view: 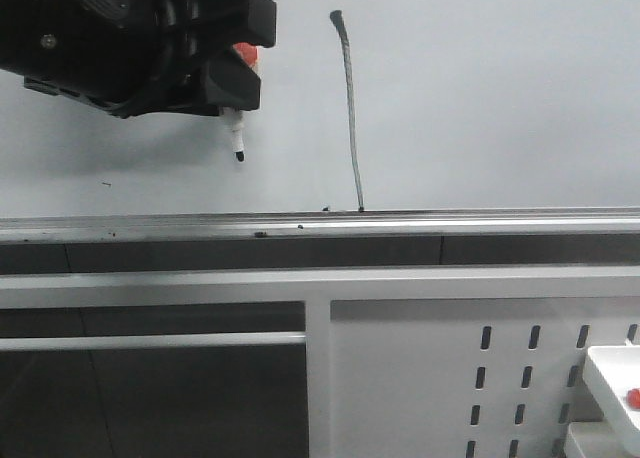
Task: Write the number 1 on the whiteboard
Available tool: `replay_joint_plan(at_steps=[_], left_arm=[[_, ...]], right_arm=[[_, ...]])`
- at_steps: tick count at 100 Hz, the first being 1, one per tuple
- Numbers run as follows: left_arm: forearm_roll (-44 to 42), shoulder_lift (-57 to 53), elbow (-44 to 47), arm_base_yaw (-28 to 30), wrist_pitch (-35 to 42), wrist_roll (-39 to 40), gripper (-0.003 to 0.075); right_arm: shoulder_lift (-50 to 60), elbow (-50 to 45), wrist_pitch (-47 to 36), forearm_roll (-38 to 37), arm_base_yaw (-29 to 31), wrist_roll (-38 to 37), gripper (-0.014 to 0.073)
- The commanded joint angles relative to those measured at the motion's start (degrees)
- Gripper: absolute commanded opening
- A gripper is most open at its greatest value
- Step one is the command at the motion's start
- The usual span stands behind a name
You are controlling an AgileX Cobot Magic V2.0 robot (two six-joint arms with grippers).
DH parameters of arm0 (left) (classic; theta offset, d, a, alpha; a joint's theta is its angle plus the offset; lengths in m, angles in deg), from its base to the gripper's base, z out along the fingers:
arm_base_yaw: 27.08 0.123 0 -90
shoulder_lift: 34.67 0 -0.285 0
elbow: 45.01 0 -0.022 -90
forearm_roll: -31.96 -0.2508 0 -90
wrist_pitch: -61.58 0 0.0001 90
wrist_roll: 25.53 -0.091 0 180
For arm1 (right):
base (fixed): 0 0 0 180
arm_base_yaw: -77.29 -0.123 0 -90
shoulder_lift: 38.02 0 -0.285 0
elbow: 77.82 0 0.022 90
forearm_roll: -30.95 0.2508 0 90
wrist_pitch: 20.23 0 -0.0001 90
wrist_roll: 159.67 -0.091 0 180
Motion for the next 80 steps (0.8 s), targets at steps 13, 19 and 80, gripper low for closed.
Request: replay_joint_plan(at_steps=[13,19,80], left_arm=[[0.13,-2.30,-2.48,1.28,9.45,0.50,0.0462],[0.13,-3.24,-2.48,1.28,8.08,-0.38,0.0512],[0.23,-25.35,4.85,1.19,-7.67,-4.66,0.0463]], right_arm=[[-0.23,1.36,-3.95,0.49,0.42,0.04,-0.0048],[-0.23,1.36,-4.25,0.59,0.42,0.04,-0.0048],[3.88,1.47,-11.38,1.63,0.42,0.04,-0.0048]])
